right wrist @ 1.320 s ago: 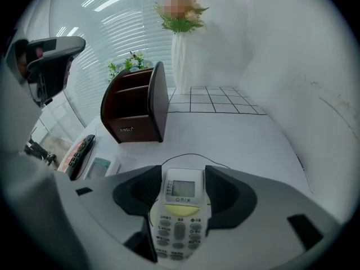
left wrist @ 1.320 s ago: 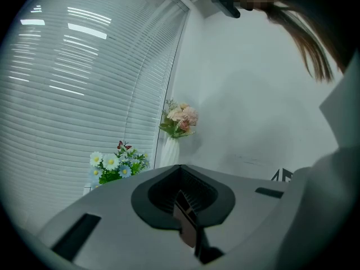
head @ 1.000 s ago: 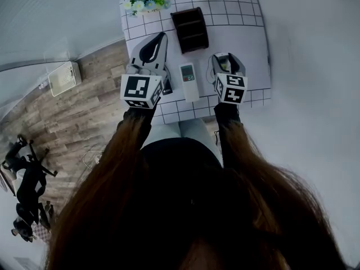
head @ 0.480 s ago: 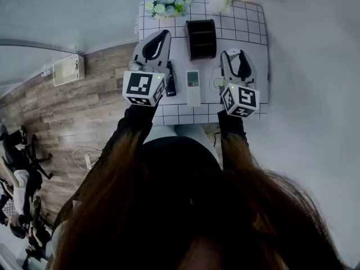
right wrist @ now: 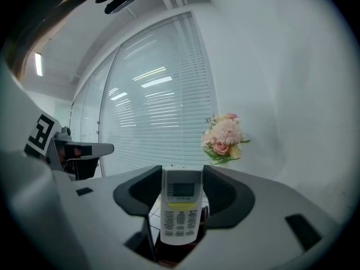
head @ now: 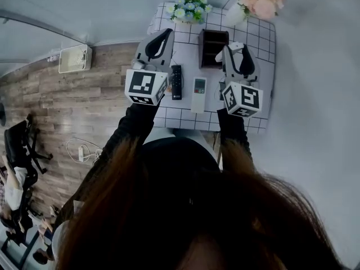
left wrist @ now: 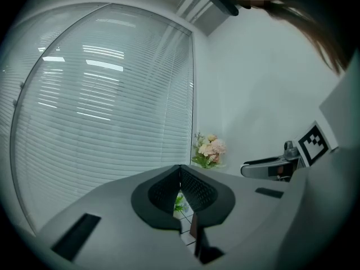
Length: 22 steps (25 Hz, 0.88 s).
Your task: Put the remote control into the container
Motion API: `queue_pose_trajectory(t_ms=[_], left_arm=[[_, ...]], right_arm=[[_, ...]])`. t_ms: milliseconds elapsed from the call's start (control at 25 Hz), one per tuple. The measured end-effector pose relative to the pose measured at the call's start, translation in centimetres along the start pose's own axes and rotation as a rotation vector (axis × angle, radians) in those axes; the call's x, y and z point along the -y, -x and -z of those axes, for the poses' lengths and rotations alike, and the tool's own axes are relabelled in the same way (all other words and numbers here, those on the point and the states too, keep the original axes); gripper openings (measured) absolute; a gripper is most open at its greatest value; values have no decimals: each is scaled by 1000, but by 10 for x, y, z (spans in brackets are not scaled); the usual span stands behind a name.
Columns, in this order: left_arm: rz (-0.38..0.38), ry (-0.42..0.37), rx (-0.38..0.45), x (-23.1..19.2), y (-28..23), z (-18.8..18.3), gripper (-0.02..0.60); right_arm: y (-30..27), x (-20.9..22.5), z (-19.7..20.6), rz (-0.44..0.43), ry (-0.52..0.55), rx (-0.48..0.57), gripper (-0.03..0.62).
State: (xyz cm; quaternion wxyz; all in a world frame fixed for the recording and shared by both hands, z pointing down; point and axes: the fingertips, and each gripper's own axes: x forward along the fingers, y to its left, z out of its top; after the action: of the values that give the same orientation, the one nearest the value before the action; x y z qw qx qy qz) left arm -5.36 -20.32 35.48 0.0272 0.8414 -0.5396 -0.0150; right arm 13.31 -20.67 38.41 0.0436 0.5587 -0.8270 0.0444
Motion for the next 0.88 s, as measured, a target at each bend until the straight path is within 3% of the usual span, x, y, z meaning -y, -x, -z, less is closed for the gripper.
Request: queue_pose_trajectory(t_ms=[600, 880], left_arm=[[-40, 9, -23, -20, -27, 16, 9], [-59, 8, -41, -24, -29, 26, 9]], right_arm=[[-73, 13, -5, -20, -7, 0, 232], [-98, 17, 21, -22, -29, -38, 233]])
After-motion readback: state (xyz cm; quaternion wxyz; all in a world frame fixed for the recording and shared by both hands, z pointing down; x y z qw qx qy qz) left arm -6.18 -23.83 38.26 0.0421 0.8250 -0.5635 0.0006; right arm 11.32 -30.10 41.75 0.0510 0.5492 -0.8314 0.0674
